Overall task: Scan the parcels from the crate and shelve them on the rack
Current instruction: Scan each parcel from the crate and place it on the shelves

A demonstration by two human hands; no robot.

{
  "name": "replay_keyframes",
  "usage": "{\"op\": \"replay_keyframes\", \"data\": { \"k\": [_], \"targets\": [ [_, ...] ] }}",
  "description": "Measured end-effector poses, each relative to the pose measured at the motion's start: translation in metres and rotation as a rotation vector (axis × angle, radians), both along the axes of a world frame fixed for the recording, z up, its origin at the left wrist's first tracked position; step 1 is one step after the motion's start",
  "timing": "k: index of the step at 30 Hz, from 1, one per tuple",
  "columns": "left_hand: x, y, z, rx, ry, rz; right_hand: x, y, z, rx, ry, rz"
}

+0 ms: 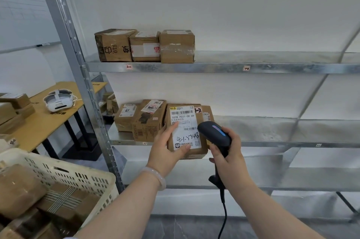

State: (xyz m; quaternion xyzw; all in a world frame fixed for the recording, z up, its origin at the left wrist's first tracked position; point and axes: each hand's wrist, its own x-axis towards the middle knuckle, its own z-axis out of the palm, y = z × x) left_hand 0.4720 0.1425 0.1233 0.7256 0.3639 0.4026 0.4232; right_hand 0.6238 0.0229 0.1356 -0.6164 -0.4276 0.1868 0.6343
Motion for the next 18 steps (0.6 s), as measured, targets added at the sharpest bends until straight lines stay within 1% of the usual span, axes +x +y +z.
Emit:
{"op": "replay_keyframes", "data": {
  "k": [4,8,11,18],
  "targets": [
    [0.001,0.007,0.000,-0.004,-0.031,0.021,-0.007,0.003,0.014,-0.002,-0.084,-0.002],
    [0.001,0.018,-0.001,-0.008,-0.010,0.048,-0.016,0.003,0.038,0.008,-0.153,0.004],
    [0.002,0.025,-0.002,-0.034,0.006,0.072,-0.022,0.002,0.058,-0.026,-0.196,-0.001],
    [0.008,0.027,-0.003,-0.002,0.017,0.055,-0.031,-0.004,0.081,-0.096,-0.256,-0.002]
  ]
}}
